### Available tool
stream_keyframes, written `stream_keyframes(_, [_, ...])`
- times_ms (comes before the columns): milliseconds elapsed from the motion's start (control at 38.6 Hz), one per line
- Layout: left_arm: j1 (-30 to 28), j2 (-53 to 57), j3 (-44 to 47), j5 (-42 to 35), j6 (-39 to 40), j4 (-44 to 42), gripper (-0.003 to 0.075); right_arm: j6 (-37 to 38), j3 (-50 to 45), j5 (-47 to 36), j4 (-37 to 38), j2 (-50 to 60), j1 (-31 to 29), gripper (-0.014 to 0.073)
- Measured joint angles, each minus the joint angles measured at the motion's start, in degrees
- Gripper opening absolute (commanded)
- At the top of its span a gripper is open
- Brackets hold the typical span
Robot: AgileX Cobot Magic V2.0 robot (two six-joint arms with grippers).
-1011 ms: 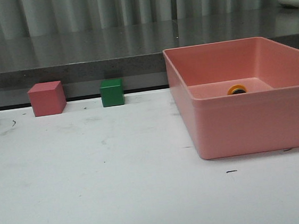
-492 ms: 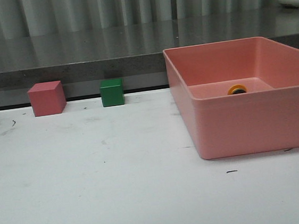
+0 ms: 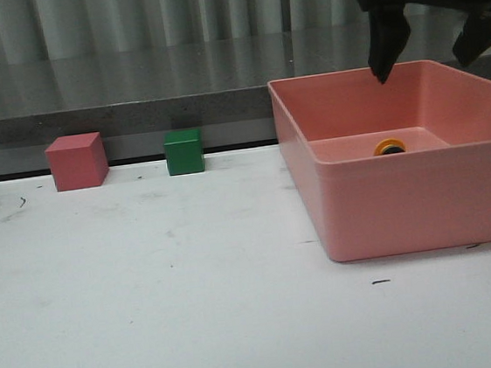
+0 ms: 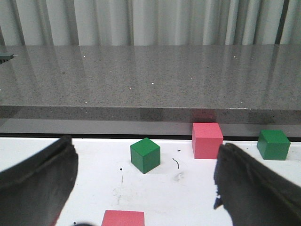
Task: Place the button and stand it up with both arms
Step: 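Lower the right gripper into the pink bin around the yellow button, then close the right gripper on the button and lift it out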
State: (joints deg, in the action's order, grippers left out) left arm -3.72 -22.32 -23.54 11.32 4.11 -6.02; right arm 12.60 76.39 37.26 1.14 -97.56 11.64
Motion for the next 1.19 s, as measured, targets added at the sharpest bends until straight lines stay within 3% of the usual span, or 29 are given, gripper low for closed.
stream_keyframes(233, [0.0, 0.0, 0.0, 0.0, 0.0, 0.0, 0.0565, 1.0, 12.1, 10.0, 0.0, -12.7, -0.4, 0.0661])
stream_keyframes(648, [0.0, 0.0, 0.0, 0.0, 0.0, 0.0, 0.0565, 1.5, 20.4, 13.8, 0.0, -25.6, -0.6, 0.0659])
stream_keyframes(726, [0.0, 0.0, 0.0, 0.0, 0.0, 0.0, 0.0565, 1.6, 20.4, 14.0, 0.0, -26.4, -0.6, 0.0612])
stream_keyframes(985, [0.0, 0.0, 0.0, 0.0, 0.0, 0.0, 0.0565, 1.9, 20.5, 14.3, -0.1, -26.6, -0.6, 0.0290])
stream_keyframes(1192, [0.0, 0.0, 0.0, 0.0, 0.0, 0.0, 0.0565, 2.1, 22.9, 17.6, -0.3, -26.6, -0.6, 0.0276])
